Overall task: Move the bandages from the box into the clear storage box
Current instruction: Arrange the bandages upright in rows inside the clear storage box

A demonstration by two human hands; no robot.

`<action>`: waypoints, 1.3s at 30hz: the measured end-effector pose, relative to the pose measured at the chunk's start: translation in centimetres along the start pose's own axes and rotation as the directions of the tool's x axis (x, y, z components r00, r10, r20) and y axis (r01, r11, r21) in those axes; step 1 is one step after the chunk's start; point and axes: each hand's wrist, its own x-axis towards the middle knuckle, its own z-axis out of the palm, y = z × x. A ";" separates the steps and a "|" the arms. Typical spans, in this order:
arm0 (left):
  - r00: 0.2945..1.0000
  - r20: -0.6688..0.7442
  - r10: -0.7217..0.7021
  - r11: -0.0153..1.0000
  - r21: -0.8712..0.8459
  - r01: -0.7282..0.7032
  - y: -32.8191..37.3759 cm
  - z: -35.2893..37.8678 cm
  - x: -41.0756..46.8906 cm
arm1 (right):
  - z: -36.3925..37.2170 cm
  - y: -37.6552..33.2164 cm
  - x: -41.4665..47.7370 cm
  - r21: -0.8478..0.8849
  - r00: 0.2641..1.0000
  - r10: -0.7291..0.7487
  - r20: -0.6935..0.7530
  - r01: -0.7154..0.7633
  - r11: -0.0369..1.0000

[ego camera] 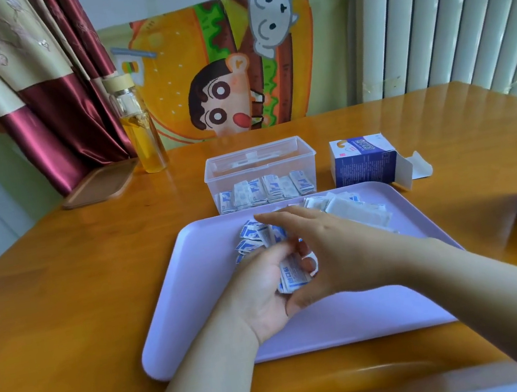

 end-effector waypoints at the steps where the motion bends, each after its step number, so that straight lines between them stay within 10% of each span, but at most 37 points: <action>1: 1.000 -0.010 0.018 0.999 -0.032 -0.018 0.1 -0.1 -0.1 | -0.4 0.1 -0.1 0.042 1.000 0.009 -0.023 -0.008 0.999; 5: 0.992 -0.100 0.072 0.958 -0.270 -0.097 1.0 -1.3 0.2 | -4.2 2.2 -0.5 0.076 0.928 0.338 -0.157 -0.330 0.941; 10: 0.973 -0.224 0.055 0.934 -0.333 -0.130 1.7 -1.5 0.5 | -3.7 4.0 -1.4 -0.310 0.831 0.550 0.083 -0.503 0.807; 20: 0.957 -0.266 0.116 0.919 -0.336 -0.205 2.1 -2.2 -0.1 | -3.5 3.4 -1.0 -0.303 0.790 0.581 0.195 -0.515 0.802; 39: 0.938 -0.339 0.076 0.895 -0.392 -0.214 2.4 -3.2 -1.4 | -2.9 1.5 -1.7 -0.522 0.847 0.519 -0.118 -0.498 0.693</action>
